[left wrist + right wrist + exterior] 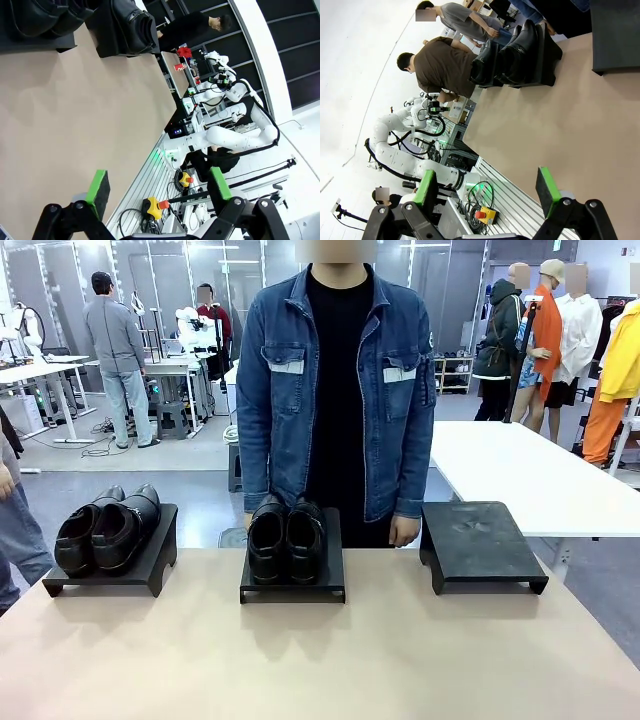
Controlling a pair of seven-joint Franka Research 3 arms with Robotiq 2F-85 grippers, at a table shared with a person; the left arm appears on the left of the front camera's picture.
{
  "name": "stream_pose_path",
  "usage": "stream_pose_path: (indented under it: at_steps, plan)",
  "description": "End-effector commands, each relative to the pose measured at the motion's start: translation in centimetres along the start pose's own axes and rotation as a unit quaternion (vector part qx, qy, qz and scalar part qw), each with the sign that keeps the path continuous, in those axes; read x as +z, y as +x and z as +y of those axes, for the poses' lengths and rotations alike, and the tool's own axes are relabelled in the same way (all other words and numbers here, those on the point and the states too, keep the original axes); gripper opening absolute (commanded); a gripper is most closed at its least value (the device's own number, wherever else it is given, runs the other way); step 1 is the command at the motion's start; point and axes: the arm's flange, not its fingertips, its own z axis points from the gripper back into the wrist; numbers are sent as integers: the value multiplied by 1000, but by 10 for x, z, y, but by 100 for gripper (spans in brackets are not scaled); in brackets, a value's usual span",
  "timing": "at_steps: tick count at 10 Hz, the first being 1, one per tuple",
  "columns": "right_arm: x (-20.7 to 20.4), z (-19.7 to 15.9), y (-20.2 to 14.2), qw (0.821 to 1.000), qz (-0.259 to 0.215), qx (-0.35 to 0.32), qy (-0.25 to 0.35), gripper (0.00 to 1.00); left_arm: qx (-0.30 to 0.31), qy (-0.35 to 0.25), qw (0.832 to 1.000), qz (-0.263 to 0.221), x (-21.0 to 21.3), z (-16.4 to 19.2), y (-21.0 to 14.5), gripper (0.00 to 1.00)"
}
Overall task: Place the shoes on the stand as instructed by the person.
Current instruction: Pick up another pair of Shoes and place it on the Shoes Stand indicated by the person.
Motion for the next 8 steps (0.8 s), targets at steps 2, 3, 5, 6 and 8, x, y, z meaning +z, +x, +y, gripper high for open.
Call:
stream_pose_path:
  at_steps: [2,3,5,6,8]
  plan:
    - [2,0,0,1000,-4,10,6,100,-3,-2,1000,-2,-2,-3,-3,100]
    - [2,0,0,1000,-4,10,6,100,-3,-2,1000,-2,-2,-3,-3,100]
    - [2,0,0,1000,-4,10,6,100,-3,-2,1000,-2,-2,-3,-3,100]
    - [2,0,0,1000,-4,10,6,100,-3,-2,1000,-2,-2,-3,-3,100]
    - [2,0,0,1000,-4,10,6,100,-3,-2,1000,-2,-2,-3,-3,100]
